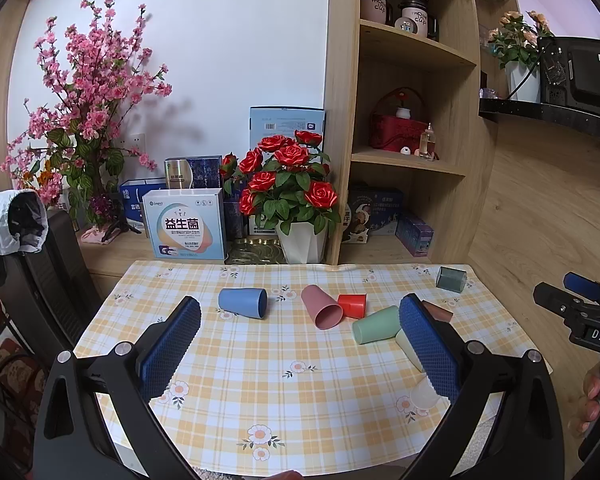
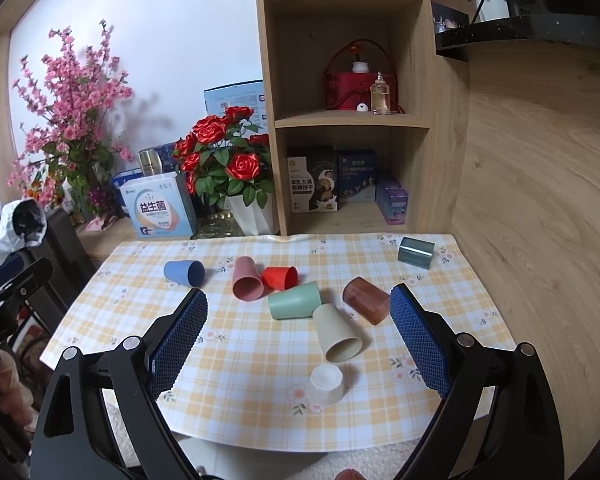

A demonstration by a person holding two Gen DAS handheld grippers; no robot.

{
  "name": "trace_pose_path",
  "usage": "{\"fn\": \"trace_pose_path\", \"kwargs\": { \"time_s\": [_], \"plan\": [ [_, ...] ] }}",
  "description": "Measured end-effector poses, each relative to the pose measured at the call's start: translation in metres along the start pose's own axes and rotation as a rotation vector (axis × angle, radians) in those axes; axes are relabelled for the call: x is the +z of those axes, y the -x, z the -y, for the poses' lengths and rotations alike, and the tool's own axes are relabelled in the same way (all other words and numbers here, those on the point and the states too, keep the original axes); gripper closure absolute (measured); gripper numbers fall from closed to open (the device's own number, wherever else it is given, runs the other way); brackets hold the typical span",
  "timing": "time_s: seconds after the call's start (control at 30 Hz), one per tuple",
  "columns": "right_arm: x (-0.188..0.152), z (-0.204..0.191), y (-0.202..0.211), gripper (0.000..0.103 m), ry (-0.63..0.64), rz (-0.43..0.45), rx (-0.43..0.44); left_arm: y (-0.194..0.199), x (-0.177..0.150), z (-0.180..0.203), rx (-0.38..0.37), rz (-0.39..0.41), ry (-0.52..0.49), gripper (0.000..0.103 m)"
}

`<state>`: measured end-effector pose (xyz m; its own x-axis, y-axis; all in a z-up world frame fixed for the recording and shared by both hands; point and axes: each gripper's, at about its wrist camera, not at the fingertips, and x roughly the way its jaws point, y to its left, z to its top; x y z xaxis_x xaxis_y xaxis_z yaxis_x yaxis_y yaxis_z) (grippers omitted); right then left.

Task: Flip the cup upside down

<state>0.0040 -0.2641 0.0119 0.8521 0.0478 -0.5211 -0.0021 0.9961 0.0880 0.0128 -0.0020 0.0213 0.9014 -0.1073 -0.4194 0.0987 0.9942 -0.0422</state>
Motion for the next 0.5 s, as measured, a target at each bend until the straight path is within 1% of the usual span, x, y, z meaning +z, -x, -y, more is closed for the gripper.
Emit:
{"fn": "trace_pose_path", "kwargs": {
  "time_s": [0.5],
  "plan": [
    [0.0014, -0.0025, 0.0050, 0.013, 0.010, 0.014, -0.011, 0.0024, -0.0002, 0.0034, -0.010, 0.001, -0.004, 0.006]
  ]
}}
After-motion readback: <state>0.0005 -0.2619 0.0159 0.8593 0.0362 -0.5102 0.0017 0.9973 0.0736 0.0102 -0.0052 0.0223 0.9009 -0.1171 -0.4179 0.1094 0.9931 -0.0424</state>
